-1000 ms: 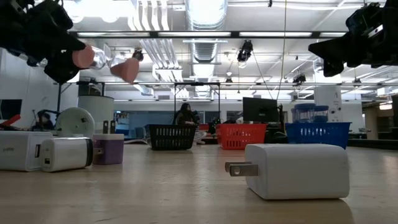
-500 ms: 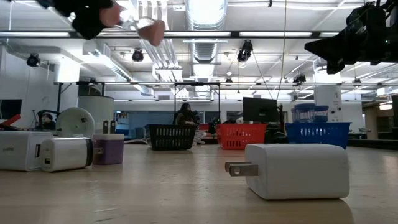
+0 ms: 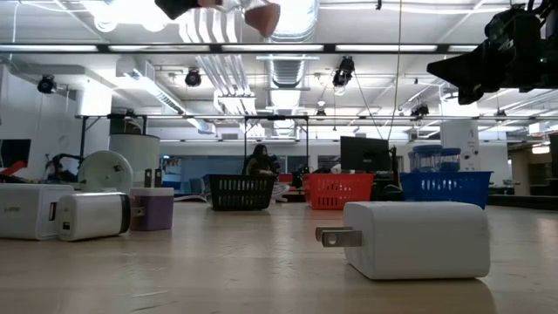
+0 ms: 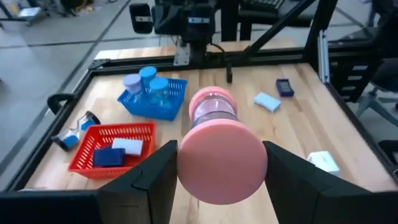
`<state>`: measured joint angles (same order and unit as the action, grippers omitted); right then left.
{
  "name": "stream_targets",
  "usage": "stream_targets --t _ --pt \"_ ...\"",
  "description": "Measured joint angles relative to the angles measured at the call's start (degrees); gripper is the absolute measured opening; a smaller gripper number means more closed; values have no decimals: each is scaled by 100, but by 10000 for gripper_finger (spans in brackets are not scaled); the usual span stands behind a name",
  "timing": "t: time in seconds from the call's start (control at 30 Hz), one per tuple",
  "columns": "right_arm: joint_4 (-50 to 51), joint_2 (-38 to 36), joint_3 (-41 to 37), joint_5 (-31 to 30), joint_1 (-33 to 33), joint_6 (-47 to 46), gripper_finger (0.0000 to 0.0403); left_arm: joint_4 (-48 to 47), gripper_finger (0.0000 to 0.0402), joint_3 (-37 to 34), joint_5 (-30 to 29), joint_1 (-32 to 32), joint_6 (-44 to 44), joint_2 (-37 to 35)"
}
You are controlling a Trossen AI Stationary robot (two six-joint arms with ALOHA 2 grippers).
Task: Pick & Place Office items
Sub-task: Put the pink hourglass into the blue bin
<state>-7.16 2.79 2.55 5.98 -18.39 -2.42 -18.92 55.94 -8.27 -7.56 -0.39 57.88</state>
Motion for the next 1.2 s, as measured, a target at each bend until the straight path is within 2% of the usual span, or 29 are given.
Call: stream_targets --t 0.27,0.43,0.9,1.1,1.2 --pt "-29 0 0 0 1 26 8 425 204 323 1297 1154 124 531" --pt "-30 2 0 0 2 107 8 879 204 546 1910 1593 89 977" --pt "-22 2 -4 7 1 108 8 2652 204 862 2749 1660 -55 2323" --pt "-119 2 -9 7 0 281 9 3076 204 1224 2823 1678 -151 2958" --pt "-135 2 -9 105 2 599 23 3215 204 1425 2821 1680 -172 3254"
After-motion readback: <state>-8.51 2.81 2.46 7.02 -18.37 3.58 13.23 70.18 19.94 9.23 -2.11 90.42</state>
